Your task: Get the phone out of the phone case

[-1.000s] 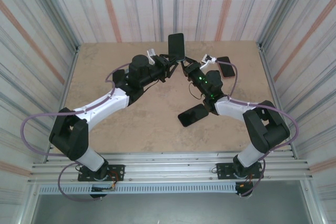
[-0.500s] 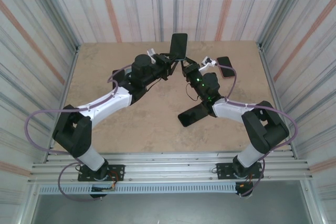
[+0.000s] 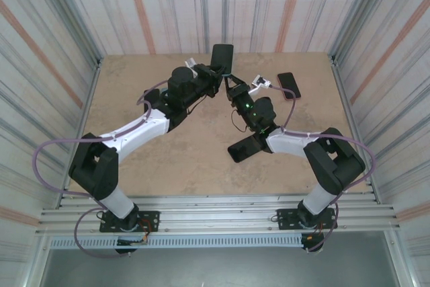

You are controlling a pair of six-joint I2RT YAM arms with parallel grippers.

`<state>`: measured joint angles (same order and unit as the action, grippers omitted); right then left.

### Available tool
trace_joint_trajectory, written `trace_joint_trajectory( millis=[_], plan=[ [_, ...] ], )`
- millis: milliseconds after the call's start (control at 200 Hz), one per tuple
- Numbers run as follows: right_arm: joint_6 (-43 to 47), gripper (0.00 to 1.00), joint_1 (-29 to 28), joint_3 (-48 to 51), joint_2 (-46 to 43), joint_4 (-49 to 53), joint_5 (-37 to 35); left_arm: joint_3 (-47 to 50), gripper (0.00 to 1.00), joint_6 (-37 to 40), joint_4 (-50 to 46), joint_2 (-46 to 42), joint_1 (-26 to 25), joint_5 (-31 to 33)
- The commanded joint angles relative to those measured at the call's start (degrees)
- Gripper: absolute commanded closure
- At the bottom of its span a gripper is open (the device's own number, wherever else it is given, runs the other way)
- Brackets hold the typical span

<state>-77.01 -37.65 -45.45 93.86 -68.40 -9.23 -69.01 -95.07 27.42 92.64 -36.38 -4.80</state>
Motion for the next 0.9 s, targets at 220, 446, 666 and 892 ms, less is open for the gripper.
trace_joint_trajectory(
  millis=[220, 446, 666, 892],
  plan=[
    [0.2, 1.0, -0.43, -0.24, -0.67, 5.44, -5.18, 0.19, 1.0, 1.92, 0.44, -3.48, 0.2, -0.37],
    [-0.19, 1.0, 1.91, -1.1, 2.21, 9.31, -8.61, 6.24, 1.0, 1.31, -1.06, -8.92, 0.63, -2.0],
    [-0.1, 1.0, 3.79, -1.66, 4.06, 9.03, -6.6, 13.36, 1.0, 2.59, -3.32, -12.41, 4.53, -1.65],
    [-0.78, 1.0, 3.92, -2.05, 4.68, 11.46, -3.3, 17.6, 1.0, 6.18, 6.51, -6.89, 10.23, -3.51]
  ],
)
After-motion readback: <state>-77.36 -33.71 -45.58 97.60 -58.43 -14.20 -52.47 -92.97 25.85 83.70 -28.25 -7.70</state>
